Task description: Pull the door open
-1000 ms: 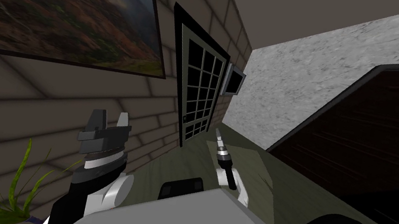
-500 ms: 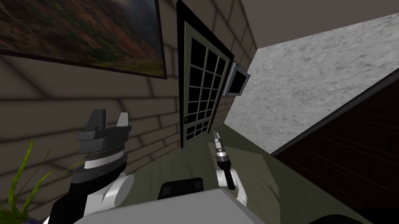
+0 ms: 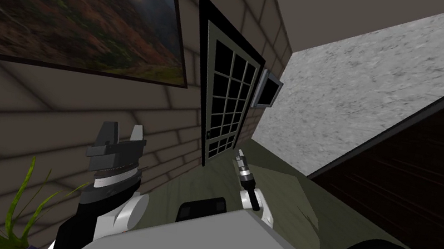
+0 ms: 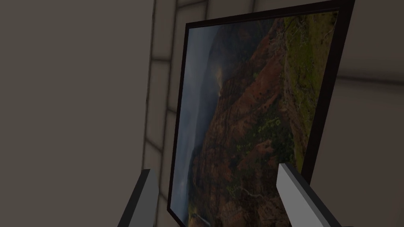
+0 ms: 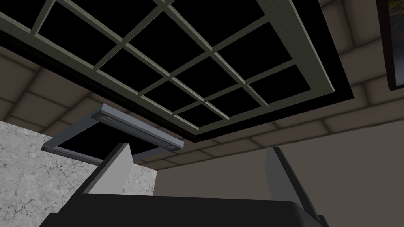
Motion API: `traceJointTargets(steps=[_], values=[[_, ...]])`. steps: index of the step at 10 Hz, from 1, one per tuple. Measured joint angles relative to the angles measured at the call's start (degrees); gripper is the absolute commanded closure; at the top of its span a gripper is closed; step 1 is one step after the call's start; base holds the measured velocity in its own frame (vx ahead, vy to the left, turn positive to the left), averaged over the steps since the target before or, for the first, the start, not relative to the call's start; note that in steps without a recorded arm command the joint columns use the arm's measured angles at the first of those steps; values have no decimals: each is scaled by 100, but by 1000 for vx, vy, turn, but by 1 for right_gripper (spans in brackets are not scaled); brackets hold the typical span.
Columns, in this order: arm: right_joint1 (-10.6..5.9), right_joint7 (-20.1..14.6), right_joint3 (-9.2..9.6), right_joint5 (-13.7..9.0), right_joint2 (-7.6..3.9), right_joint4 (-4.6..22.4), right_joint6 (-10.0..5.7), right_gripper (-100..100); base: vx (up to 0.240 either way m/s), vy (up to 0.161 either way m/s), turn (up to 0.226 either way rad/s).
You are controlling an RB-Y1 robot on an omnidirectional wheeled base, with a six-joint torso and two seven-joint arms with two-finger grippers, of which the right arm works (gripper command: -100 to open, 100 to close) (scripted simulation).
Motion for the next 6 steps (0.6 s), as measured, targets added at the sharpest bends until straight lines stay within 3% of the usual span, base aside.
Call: traceJointTargets(steps=[6], values=[[-127, 634, -80, 411, -11, 636, -229, -100, 69, -3, 58]])
